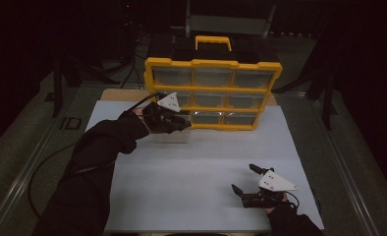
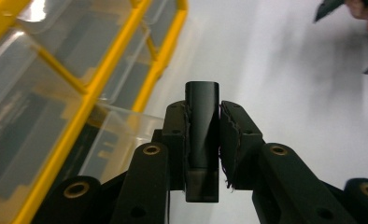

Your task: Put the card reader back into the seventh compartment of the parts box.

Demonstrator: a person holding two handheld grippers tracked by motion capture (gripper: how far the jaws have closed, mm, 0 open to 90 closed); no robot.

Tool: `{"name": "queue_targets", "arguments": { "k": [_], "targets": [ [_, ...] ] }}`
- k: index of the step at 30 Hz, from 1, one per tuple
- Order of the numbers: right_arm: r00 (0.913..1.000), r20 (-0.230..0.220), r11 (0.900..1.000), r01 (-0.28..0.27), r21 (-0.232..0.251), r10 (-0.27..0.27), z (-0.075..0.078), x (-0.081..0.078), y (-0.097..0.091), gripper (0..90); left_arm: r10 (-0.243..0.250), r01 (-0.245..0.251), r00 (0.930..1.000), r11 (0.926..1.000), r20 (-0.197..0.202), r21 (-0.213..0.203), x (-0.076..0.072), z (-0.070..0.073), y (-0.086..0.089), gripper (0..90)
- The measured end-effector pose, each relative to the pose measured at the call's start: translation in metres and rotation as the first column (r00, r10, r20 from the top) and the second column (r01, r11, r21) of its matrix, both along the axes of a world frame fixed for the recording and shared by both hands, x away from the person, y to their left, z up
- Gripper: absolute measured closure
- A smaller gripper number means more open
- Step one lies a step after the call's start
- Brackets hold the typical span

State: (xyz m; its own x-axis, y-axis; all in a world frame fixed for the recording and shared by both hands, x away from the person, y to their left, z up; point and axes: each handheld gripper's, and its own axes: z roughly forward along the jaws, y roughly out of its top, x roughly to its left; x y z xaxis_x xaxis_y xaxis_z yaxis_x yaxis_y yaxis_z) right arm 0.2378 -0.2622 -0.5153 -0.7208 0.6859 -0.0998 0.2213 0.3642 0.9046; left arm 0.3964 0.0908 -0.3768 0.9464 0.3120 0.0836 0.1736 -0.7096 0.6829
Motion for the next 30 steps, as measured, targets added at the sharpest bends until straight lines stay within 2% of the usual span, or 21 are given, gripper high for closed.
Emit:
{"name": "queue_targets", "arguments": {
  "k": [8,12,17,23,30],
  "targets": [
    [1.0000,0.001,1.0000,0.000,-0.001,0.000,0.000,0.000,0.000,8.2,0.070,-0.070,0.9976,0.9974,0.004,-0.018,0.012,0.002,0.009,73.6],
    [1.0000,0.000,1.0000,0.000,-0.001,0.000,0.000,0.000,0.000,8.1,0.121,-0.121,0.9926,0.9924,0.008,-0.021,0.018,0.000,0.014,73.6],
    [1.0000,0.000,1.0000,0.001,-0.001,-0.001,0.000,0.000,0.000,8.1,0.172,-0.171,0.9851,0.9840,0.008,-0.049,0.025,-0.002,0.021,73.6],
    [1.0000,0.000,1.0000,0.001,0.001,-0.001,0.000,0.000,0.000,8.1,0.198,-0.197,0.9802,0.9790,0.008,-0.050,0.029,-0.008,0.025,73.6],
    [1.0000,0.000,1.0000,0.002,-0.001,-0.002,0.000,0.000,0.000,8.2,0.221,-0.220,0.9753,0.9725,0.004,-0.076,0.032,-0.015,0.029,73.6]
  ]
}}
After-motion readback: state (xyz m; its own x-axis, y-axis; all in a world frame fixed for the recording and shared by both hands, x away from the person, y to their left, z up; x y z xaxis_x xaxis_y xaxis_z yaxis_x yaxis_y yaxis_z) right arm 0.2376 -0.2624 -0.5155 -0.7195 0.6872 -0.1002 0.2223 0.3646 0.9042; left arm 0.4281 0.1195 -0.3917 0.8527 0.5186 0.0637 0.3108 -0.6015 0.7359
